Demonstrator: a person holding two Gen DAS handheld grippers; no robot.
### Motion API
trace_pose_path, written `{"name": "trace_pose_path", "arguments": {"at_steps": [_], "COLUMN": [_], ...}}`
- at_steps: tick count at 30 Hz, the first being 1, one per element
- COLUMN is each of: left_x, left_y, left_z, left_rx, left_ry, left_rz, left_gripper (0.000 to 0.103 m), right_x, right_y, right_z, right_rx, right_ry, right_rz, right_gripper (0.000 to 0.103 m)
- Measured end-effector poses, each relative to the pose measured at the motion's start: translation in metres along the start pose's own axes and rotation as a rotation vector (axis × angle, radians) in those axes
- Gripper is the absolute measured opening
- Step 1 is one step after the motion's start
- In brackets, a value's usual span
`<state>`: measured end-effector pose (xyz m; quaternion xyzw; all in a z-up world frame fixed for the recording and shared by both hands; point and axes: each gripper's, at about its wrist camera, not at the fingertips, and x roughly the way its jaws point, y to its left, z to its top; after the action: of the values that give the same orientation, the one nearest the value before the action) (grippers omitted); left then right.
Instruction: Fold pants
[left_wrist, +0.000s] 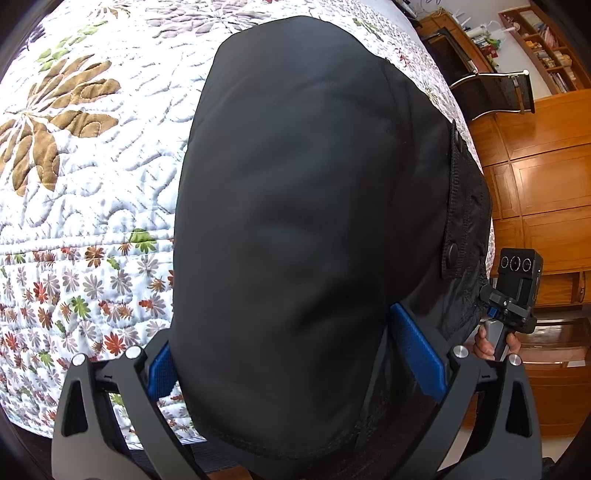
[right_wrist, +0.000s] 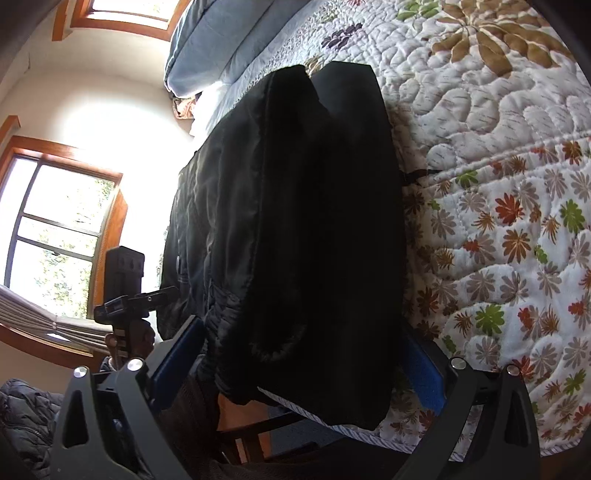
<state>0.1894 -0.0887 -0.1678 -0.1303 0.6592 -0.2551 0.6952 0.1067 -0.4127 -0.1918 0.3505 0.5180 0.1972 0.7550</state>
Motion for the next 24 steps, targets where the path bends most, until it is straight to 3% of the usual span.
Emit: {"name": "trace_pose_path", "arguments": {"at_steps": [12, 24], "left_x": [-0.004, -0.021], "left_y": [0.016, 0.039], "left_z": [0.005, 0.025], "left_rx": [0.013, -0.006], "left_ry": [-0.032, -0.095], "left_rz": [-0.011, 0.026], "left_gripper": [0.098, 0.098], "right_x": [0.001, 0.012], "right_y": [0.033, 0.058], "right_z": [-0.001, 0.019], "right_rx": [-0.075, -0.121], "right_ry": [-0.048, -0.022], "right_rz": [-0.057, -0.054], "right_gripper": [0.062, 0.056]}}
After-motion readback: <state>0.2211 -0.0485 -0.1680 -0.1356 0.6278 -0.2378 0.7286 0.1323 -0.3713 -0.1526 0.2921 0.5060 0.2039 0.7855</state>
